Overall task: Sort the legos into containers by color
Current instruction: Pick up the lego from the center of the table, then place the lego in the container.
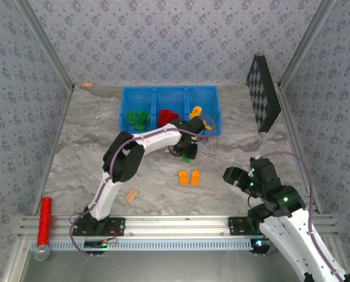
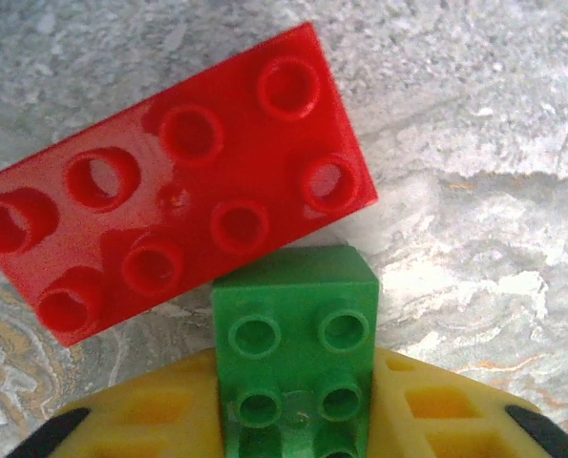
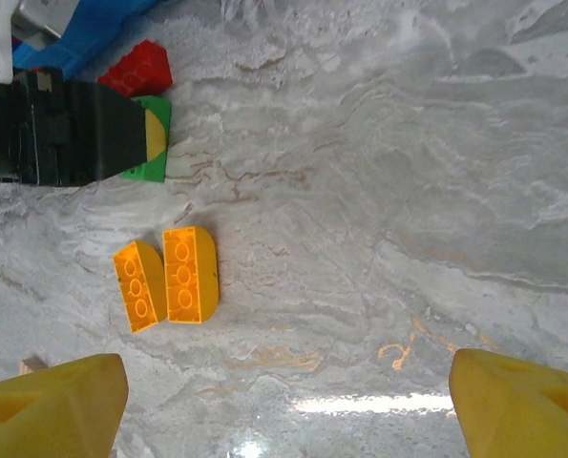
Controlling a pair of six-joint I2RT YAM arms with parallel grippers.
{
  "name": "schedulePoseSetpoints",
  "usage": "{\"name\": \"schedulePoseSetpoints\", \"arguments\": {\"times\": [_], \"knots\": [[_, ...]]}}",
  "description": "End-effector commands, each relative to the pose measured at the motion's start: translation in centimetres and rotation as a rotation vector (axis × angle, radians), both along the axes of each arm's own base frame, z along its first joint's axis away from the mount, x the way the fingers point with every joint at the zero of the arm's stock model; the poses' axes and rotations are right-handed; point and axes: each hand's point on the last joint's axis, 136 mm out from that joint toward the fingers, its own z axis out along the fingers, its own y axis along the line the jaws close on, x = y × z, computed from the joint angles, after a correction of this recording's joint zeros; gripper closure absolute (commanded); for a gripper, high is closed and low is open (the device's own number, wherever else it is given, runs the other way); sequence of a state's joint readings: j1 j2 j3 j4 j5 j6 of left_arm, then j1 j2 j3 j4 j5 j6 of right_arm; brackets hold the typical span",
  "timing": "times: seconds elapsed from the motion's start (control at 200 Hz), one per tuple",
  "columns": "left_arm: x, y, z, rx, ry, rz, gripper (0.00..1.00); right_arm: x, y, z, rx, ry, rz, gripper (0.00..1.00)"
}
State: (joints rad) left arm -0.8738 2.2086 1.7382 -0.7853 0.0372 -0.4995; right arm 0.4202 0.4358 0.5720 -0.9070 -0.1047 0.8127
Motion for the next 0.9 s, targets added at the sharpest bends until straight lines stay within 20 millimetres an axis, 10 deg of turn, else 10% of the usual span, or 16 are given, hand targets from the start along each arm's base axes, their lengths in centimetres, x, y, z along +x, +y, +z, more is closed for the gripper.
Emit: {"name": "schedulePoseSetpoints", "arguments": {"times": [0.0,0.325,0.59,0.894], "knots": [[-0.7,0.7,1.0,0.023,-0.007,-0.007,0.74,0.2,1.1,-0.1,0.04,0.006,0.024,0.11],[0.5,3.7,10.6,-0.01,-0.169,0.002,0.81,2.0,3.6,-2.1,0.005,0.035,0.087,0.11],[3.7,10.8,18.9,-0.023,-0.347,0.105,0.81,3.6,7.5,-3.0,-0.091,0.058,0.211,0.11],[9.5,18.0,19.7,-0.005,-0.414,0.258,0.81,5.1,11.1,-3.0,-0.075,0.07,0.235,0.12]]}}
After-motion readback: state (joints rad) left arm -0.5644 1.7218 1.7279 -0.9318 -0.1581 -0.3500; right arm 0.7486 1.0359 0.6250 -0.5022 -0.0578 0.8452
